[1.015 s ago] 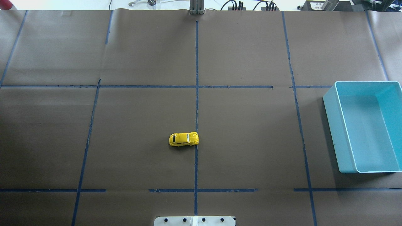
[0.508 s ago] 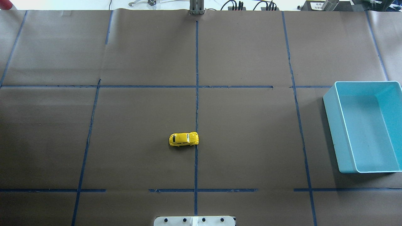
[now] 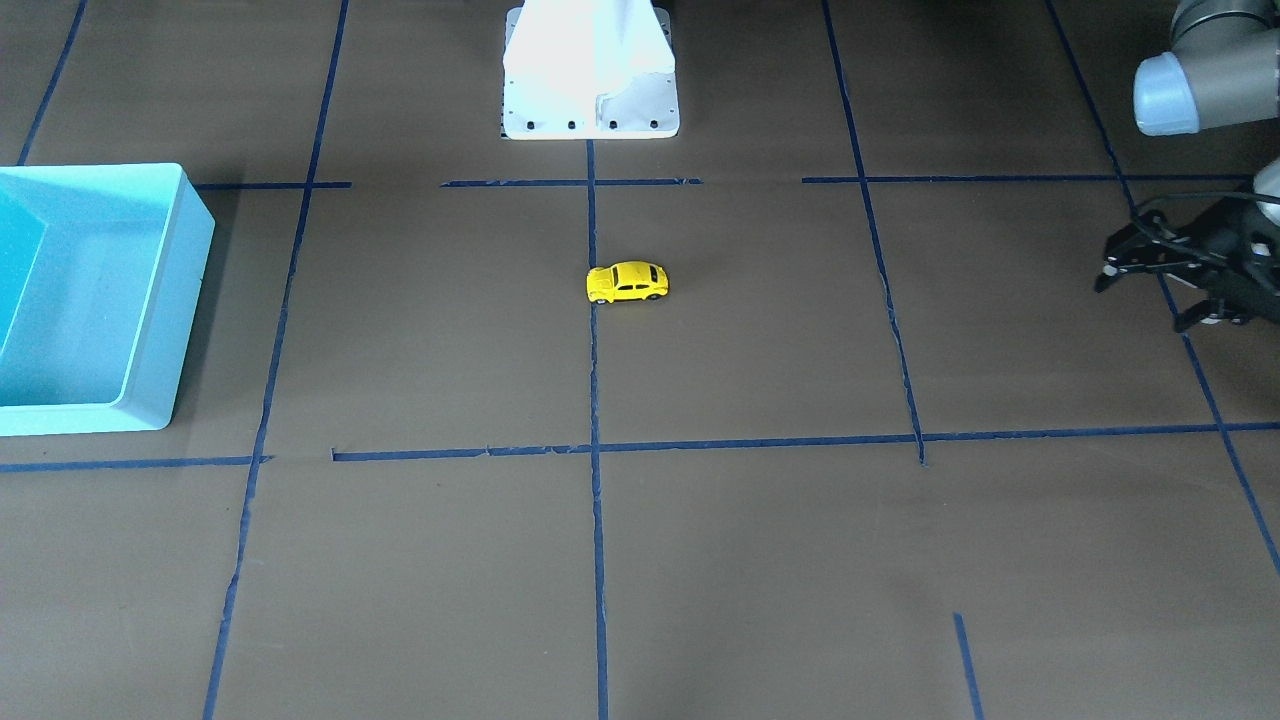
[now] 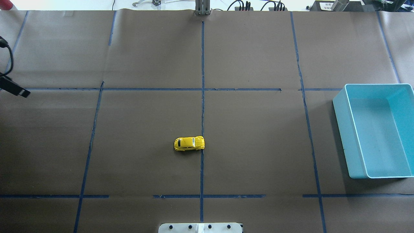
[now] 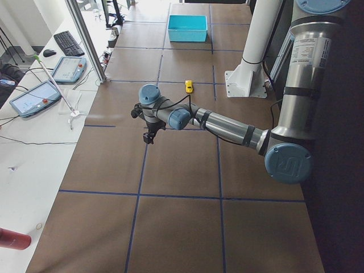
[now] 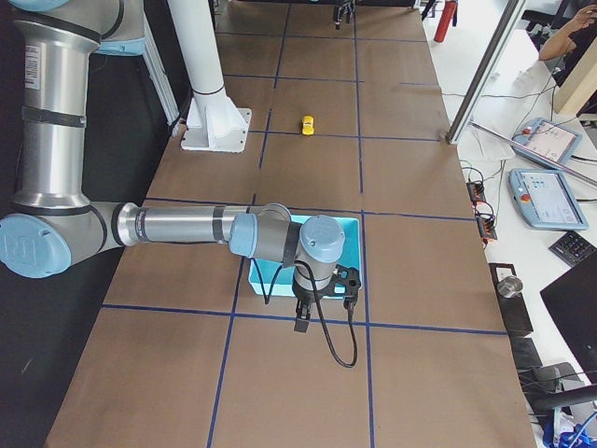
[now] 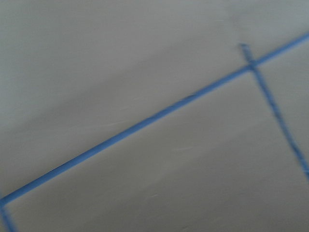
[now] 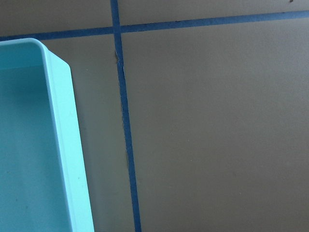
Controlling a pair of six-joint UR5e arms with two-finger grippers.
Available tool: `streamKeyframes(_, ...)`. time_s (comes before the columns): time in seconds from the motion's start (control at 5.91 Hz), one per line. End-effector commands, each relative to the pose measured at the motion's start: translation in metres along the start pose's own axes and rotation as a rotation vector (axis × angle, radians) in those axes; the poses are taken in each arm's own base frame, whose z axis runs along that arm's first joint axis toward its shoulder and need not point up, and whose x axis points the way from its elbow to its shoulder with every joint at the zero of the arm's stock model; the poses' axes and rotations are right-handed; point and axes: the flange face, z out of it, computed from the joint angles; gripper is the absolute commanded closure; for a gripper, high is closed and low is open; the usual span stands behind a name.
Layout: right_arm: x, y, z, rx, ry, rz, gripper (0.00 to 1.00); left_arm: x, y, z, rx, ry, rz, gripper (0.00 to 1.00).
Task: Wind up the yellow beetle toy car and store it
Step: 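Move the left gripper over the yellow beetle car and lower it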
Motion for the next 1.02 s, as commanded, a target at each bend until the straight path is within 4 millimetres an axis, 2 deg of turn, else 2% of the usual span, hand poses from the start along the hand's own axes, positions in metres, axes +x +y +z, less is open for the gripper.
streamKeyframes(0.0, 0.000, 0.000, 0.000, 0.000, -0.002, 0.000, 0.00, 0.130, -0.064, 0.021, 0.030, 0.108, 0.251, 0.00)
streamKeyframes(0.17, 0.000, 0.000, 0.000, 0.000, -0.002, 0.000, 0.00, 0.201, -0.096, 0.035, 0.041, 0.178, 0.368, 0.00)
streamKeyframes(0.34, 0.000, 0.000, 0.000, 0.000, -0.002, -0.001, 0.00, 0.274, -0.117, 0.050, 0.043, 0.254, 0.471, 0.00)
streamKeyframes(0.51, 0.000, 0.000, 0.001, -0.002, -0.002, 0.000, 0.00, 0.345, -0.144, 0.064, 0.060, 0.286, 0.559, 0.00)
streamKeyframes(0.68, 0.000, 0.000, 0.001, -0.002, -0.002, -0.002, 0.00, 0.412, -0.168, 0.087, 0.076, 0.261, 0.627, 0.00)
streamKeyframes(0.85, 0.000, 0.000, 0.001, -0.002, -0.003, -0.002, 0.00, 0.447, -0.216, 0.095, 0.037, 0.248, 0.614, 0.00)
